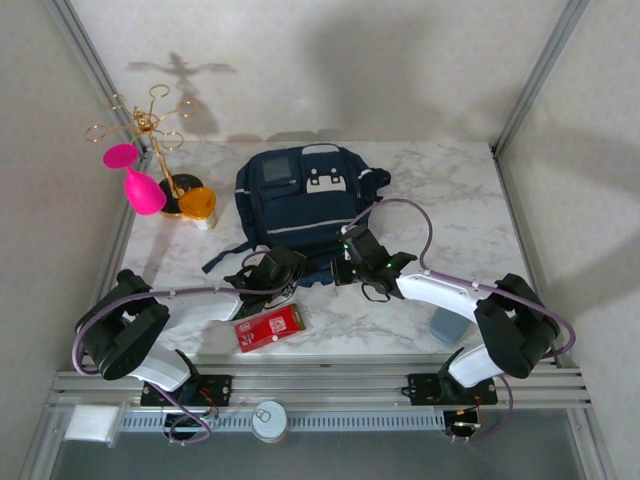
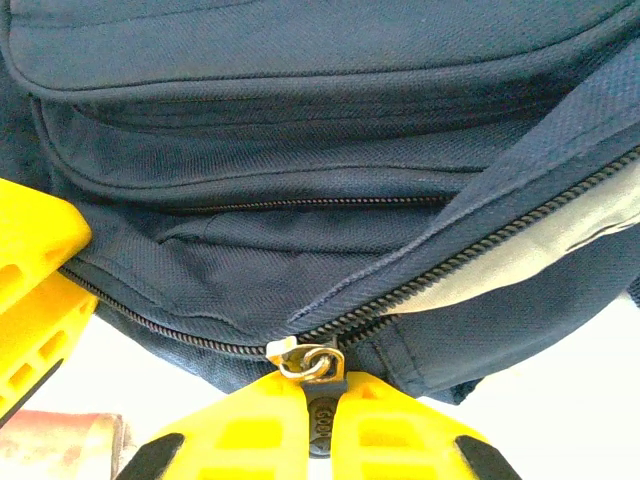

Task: Pack the student bag
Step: Zip the student bag at the center of the table.

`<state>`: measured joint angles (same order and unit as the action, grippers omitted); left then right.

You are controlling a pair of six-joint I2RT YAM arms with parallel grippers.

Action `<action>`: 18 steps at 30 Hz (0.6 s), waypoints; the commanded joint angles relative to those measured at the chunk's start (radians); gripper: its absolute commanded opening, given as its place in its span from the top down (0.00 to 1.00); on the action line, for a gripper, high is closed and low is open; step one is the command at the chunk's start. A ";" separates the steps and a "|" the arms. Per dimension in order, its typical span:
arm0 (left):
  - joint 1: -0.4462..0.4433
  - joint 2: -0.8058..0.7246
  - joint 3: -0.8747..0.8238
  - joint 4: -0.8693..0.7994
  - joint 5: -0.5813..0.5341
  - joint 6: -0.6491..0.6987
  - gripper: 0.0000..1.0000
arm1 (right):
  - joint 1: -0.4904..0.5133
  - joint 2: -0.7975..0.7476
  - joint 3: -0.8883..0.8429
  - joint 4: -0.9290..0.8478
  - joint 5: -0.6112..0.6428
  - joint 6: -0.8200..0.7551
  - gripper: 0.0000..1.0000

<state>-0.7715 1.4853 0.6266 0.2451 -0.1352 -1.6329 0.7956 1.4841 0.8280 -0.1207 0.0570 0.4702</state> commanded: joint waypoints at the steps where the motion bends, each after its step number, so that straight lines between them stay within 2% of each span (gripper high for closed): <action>1: 0.034 0.003 0.012 -0.123 -0.113 0.060 0.88 | 0.003 -0.004 0.004 -0.065 0.143 -0.022 1.00; 4: 0.104 -0.042 -0.018 -0.177 -0.109 0.184 1.00 | -0.048 -0.015 -0.005 -0.088 0.211 -0.030 1.00; 10: 0.278 -0.222 -0.109 -0.264 -0.080 0.432 1.00 | -0.222 -0.053 -0.025 -0.028 0.205 -0.035 1.00; 14: 0.403 -0.239 -0.079 -0.272 0.065 0.583 1.00 | -0.198 -0.019 0.017 -0.007 0.186 -0.090 1.00; 18: 0.412 -0.240 -0.018 -0.288 0.115 0.634 1.00 | -0.120 -0.020 0.010 0.019 0.131 -0.123 1.00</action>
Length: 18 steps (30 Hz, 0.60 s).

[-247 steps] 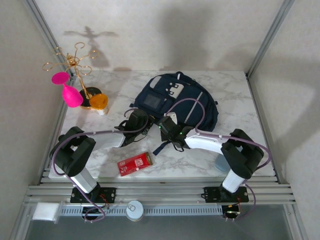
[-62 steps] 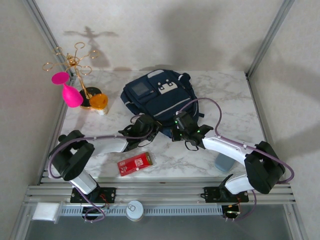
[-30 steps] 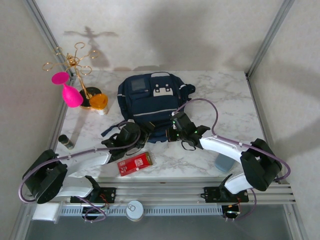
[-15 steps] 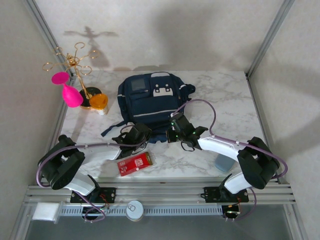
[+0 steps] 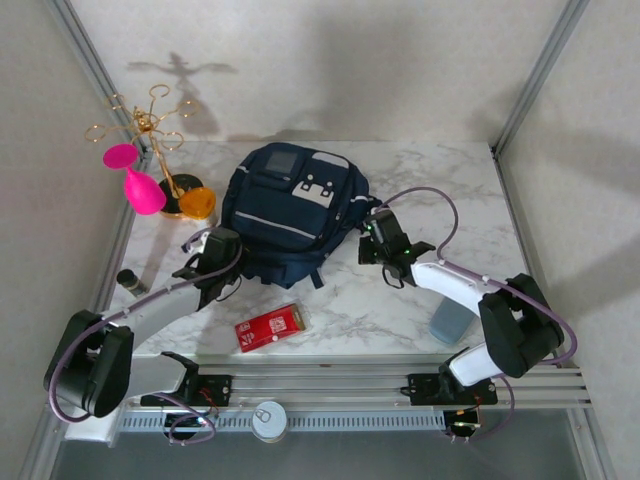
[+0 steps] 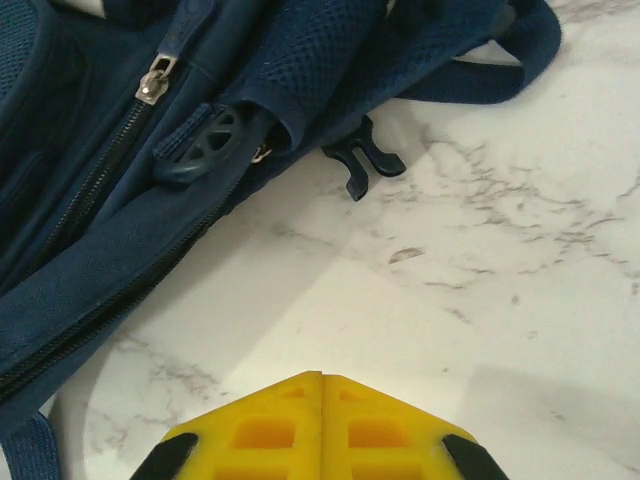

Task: Pack the student bag
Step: Zip the student bag at the center of the table.

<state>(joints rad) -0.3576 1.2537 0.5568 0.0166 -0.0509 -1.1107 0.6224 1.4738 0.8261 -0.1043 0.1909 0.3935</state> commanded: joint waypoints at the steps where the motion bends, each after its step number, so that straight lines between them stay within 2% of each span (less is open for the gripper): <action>1: -0.002 -0.016 0.057 -0.056 0.039 0.109 1.00 | 0.067 -0.012 0.009 -0.002 0.005 -0.041 1.00; 4: -0.001 -0.028 0.063 -0.050 0.056 0.112 0.95 | 0.060 -0.036 -0.021 0.027 -0.079 -0.048 1.00; 6: -0.002 -0.027 0.082 -0.083 0.064 0.118 0.80 | 0.059 -0.041 -0.042 0.080 -0.187 -0.099 0.99; 10: -0.026 -0.090 0.052 -0.071 0.092 0.071 0.58 | 0.040 -0.016 -0.071 0.141 -0.245 -0.107 0.86; 14: -0.102 -0.145 0.005 -0.040 0.102 -0.060 0.45 | 0.024 0.001 -0.126 0.285 -0.361 -0.140 0.74; 18: -0.236 -0.118 0.008 0.035 0.045 -0.219 0.37 | 0.009 0.030 -0.161 0.415 -0.420 -0.171 0.65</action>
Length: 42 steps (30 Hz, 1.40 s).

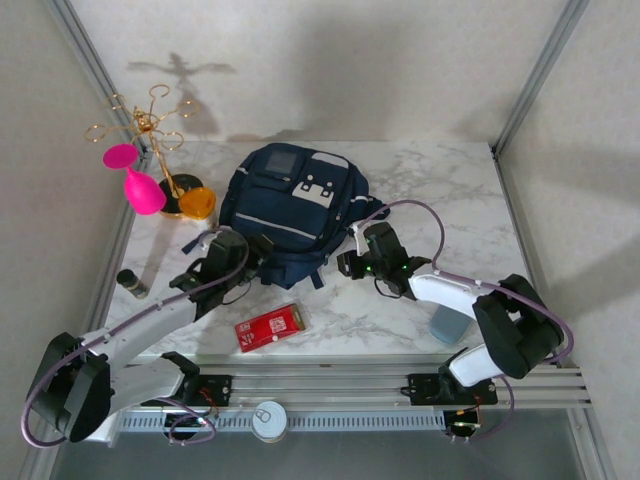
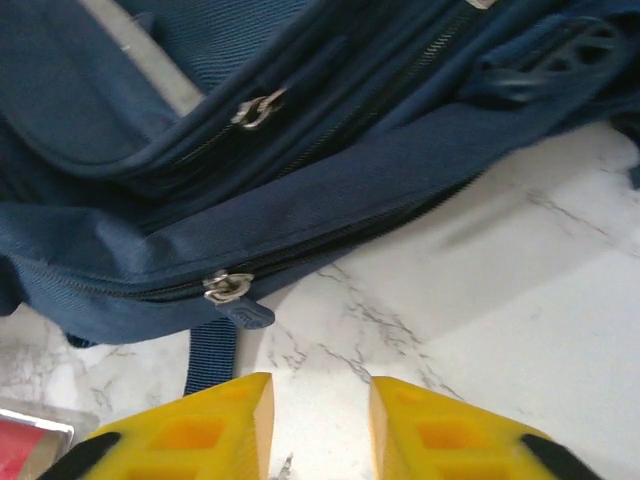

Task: Pack the student bag
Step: Zip the student bag at the center of the table.

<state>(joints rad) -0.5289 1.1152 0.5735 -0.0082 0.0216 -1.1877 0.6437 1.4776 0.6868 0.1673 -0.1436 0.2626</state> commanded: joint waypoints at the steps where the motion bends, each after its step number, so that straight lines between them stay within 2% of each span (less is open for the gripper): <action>1: -0.077 0.045 -0.004 0.081 -0.019 -0.178 0.36 | -0.017 0.035 -0.024 0.171 -0.106 -0.045 0.63; 3: -0.092 0.103 0.010 0.133 -0.013 -0.236 0.36 | -0.021 0.060 -0.031 0.233 -0.159 -0.061 0.59; 7: -0.108 0.206 0.064 0.122 -0.056 -0.284 0.34 | -0.024 0.116 -0.033 0.292 -0.169 -0.086 0.54; 11: -0.106 0.273 0.087 0.116 -0.094 -0.299 0.41 | -0.033 0.177 -0.027 0.340 -0.188 -0.099 0.51; 16: -0.095 0.306 0.119 0.082 -0.131 -0.277 0.59 | -0.033 0.230 -0.022 0.384 -0.205 -0.133 0.48; 23: -0.082 0.319 0.145 0.078 -0.112 -0.241 0.90 | -0.032 0.314 0.010 0.464 -0.238 -0.176 0.48; 26: -0.082 0.321 0.167 0.066 -0.102 -0.217 1.00 | -0.033 0.334 0.024 0.475 -0.235 -0.191 0.53; 29: -0.083 0.317 0.180 0.048 -0.100 -0.199 1.00 | -0.036 0.325 0.025 0.475 -0.171 -0.189 0.58; 33: -0.083 0.297 0.185 0.042 -0.097 -0.167 1.00 | -0.042 0.309 0.025 0.447 -0.080 -0.171 0.81; 35: -0.083 0.296 0.203 0.003 -0.098 -0.137 1.00 | -0.052 0.286 0.003 0.447 -0.054 -0.145 0.82; 42: -0.091 0.229 0.178 -0.054 -0.111 -0.091 1.00 | -0.123 0.205 -0.033 0.385 -0.007 -0.053 0.97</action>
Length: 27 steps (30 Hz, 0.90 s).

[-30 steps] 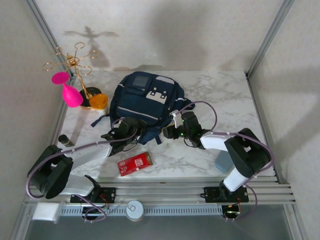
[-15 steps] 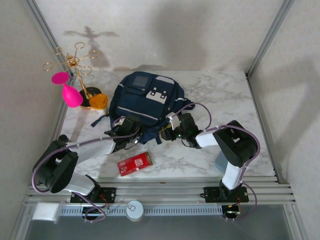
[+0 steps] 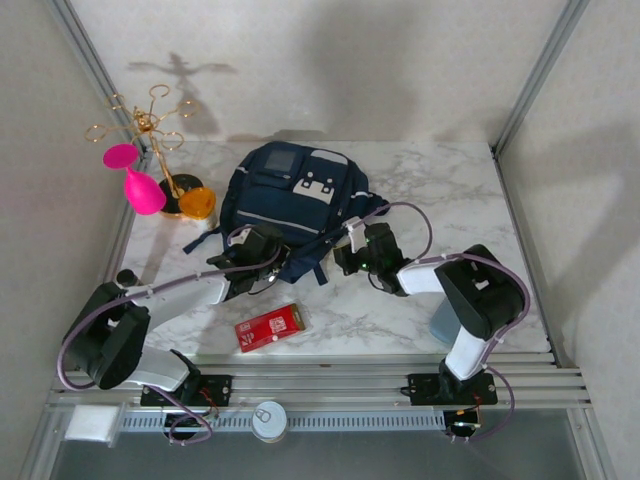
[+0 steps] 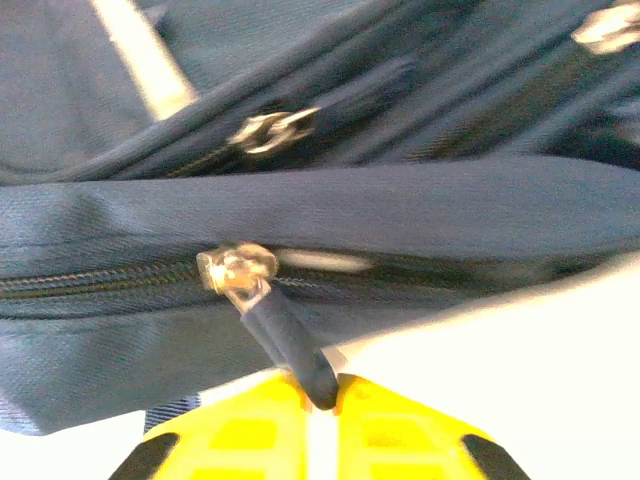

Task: Pack the student bag
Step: Zip the student bag at the center of the table.

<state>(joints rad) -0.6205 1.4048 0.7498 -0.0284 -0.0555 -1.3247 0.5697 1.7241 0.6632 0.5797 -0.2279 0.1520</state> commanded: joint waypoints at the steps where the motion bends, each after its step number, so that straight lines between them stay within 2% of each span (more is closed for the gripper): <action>1: 0.001 -0.075 -0.007 -0.046 -0.036 0.054 1.00 | -0.060 -0.055 -0.011 -0.042 0.094 0.070 1.00; 5: 0.001 -0.141 -0.038 -0.082 -0.053 0.082 1.00 | -0.107 -0.082 0.017 -0.133 0.137 0.120 1.00; 9: 0.002 -0.177 -0.053 -0.073 -0.043 0.096 1.00 | -0.112 -0.091 0.037 -0.173 0.173 0.109 1.00; 10: 0.001 -0.180 -0.052 -0.064 -0.035 0.100 1.00 | -0.111 -0.091 0.044 -0.182 0.157 0.093 1.00; 13: 0.001 -0.175 -0.044 -0.046 -0.018 0.110 1.00 | -0.074 -0.105 0.017 -0.130 -0.027 0.018 1.00; 14: 0.001 -0.172 -0.037 -0.050 -0.020 0.113 1.00 | -0.052 -0.113 0.000 -0.103 -0.090 -0.009 0.95; 16: 0.001 -0.170 -0.029 -0.055 -0.026 0.122 1.00 | -0.015 -0.121 -0.013 -0.071 -0.136 -0.028 0.84; 23: 0.001 -0.163 -0.016 -0.056 -0.023 0.131 1.00 | 0.016 -0.024 0.022 0.021 -0.262 -0.085 0.69; 27: 0.001 -0.157 -0.004 -0.061 -0.023 0.138 1.00 | 0.016 0.015 0.036 0.062 -0.292 -0.126 0.63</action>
<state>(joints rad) -0.6193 1.2598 0.6975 -0.1051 -0.0746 -1.2213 0.5861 1.7100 0.6720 0.5793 -0.4538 0.0818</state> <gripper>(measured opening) 0.042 0.358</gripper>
